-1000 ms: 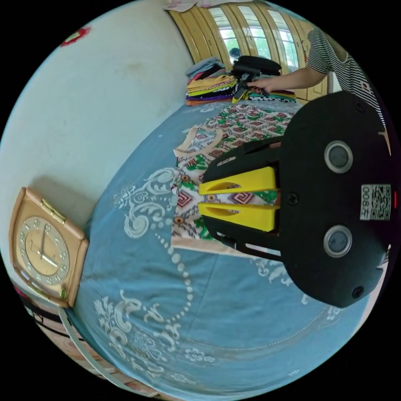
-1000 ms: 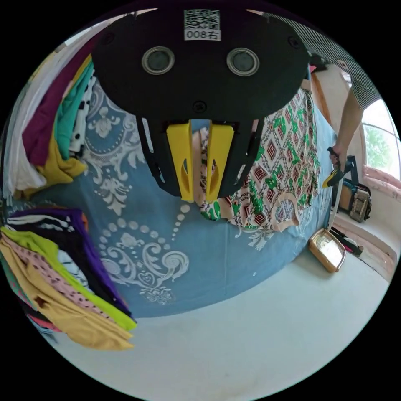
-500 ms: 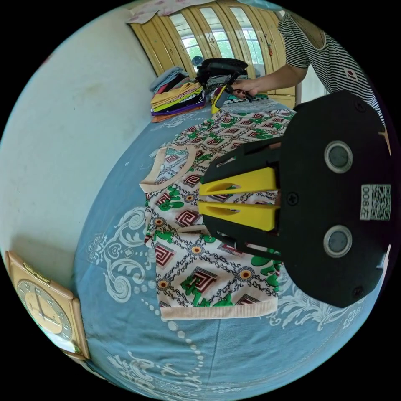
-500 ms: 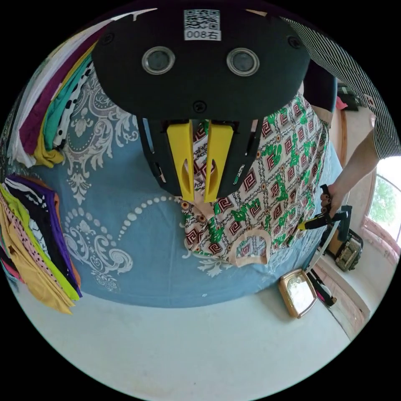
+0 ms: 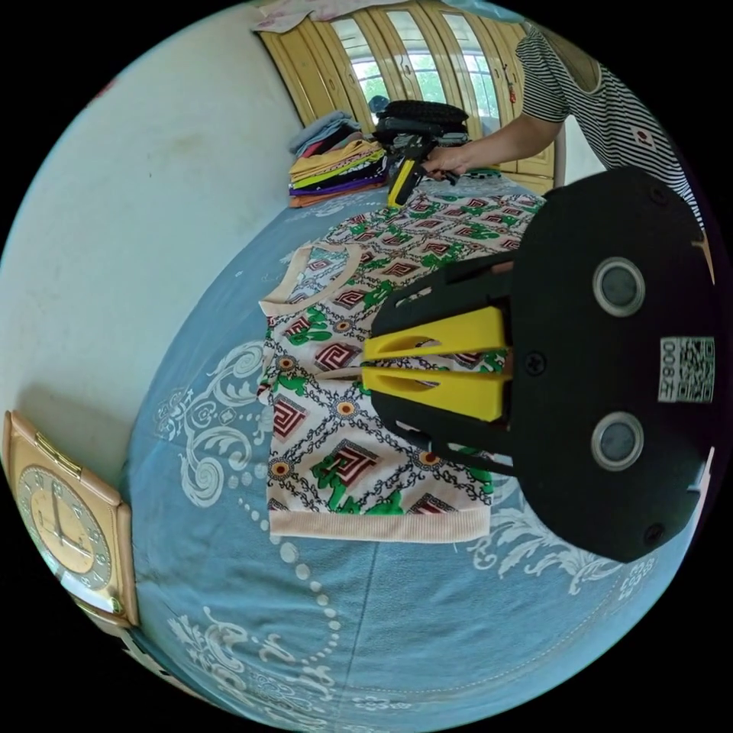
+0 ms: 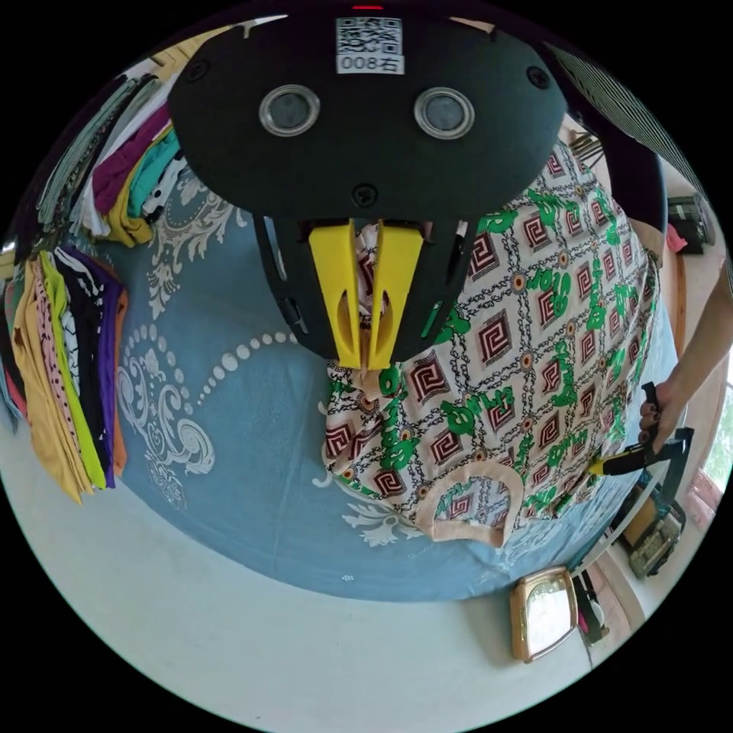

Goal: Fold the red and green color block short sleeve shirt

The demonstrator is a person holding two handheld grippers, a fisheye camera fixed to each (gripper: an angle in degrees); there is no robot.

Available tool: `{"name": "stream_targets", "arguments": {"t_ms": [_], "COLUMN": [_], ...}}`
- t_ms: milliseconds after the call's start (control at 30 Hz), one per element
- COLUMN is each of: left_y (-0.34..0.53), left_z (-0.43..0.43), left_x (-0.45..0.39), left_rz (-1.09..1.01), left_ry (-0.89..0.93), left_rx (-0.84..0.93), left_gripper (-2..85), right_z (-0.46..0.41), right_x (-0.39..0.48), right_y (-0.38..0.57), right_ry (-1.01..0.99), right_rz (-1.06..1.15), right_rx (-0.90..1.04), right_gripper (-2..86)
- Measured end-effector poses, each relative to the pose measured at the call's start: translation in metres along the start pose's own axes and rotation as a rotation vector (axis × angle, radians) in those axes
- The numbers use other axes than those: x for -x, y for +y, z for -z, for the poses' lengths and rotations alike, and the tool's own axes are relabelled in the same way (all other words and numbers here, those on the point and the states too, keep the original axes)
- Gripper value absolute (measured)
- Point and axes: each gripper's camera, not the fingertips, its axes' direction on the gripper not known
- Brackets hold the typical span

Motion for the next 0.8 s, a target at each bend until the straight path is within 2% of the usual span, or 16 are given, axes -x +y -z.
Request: {"name": "stream_targets", "arguments": {"t_ms": [133,267,333,500,800], "left_y": [-0.003,-0.009,-0.012,-0.015,-0.004], "left_z": [0.011,0.025,0.028,0.029,0.045], "left_x": [0.005,0.013,0.017,0.028,0.044], "left_rz": [0.017,0.03,0.041,0.083,0.154], "left_ry": [0.013,-0.006,-0.018,-0.058,-0.135], "left_rx": [-0.041,-0.084,-0.095,-0.097,-0.152], "left_gripper": [1.2,1.2,1.2,1.5,4.1], "right_z": [0.035,0.078,0.077,0.027,0.047], "right_x": [0.004,-0.035,-0.062,-0.132,-0.126], "right_y": [0.006,0.012,0.01,0.008,0.078], "right_ry": [0.125,0.21,0.217,0.137,0.013], "right_rz": [0.007,-0.109,-0.18,-0.403,-0.42], "right_rx": [-0.072,-0.178,-0.167,0.037,-0.041], "right_gripper": [1.0,0.5,0.3,0.0,2.7]}}
